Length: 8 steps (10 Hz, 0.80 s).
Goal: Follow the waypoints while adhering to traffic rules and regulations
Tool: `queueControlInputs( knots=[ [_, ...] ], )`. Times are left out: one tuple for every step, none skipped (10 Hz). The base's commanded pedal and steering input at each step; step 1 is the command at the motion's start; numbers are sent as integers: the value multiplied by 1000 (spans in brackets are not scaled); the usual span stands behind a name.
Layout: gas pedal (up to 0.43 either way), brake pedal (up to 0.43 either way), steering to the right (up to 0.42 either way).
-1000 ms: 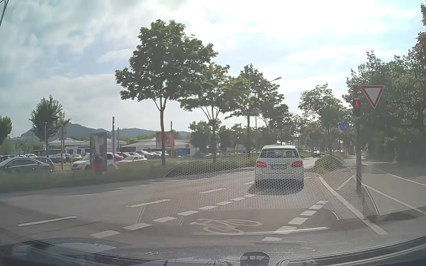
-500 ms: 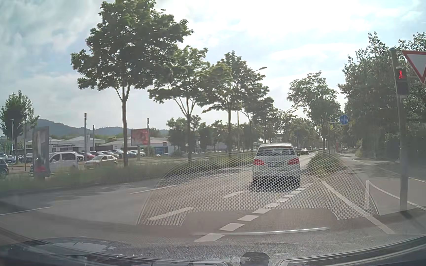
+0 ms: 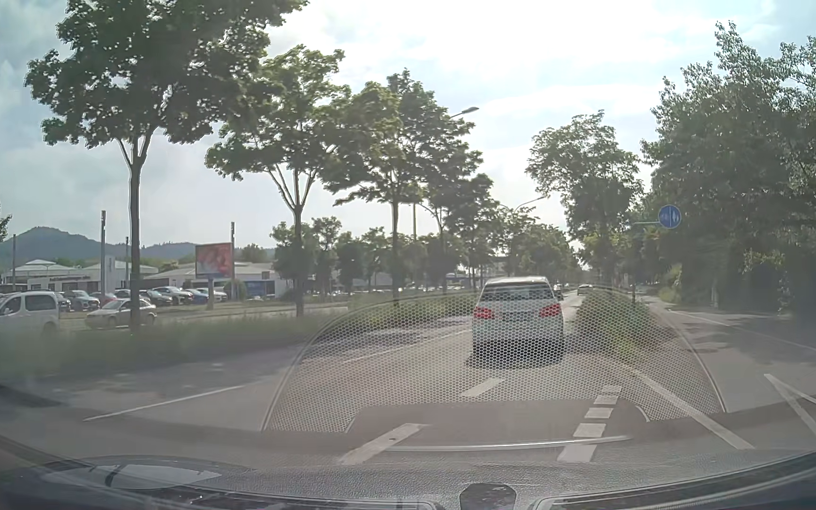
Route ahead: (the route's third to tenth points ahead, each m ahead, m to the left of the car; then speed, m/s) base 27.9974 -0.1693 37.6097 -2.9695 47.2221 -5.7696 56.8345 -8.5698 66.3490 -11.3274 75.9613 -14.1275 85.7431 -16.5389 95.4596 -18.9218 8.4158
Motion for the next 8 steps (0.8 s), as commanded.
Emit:
queueControlInputs(
  knots=[
    [157,0,73],
    [157,0,72],
    [157,0,72],
    [150,0,72],
    [138,0,71],
    [130,0,70],
    [130,0,69],
    [130,0,64]
  ],
)
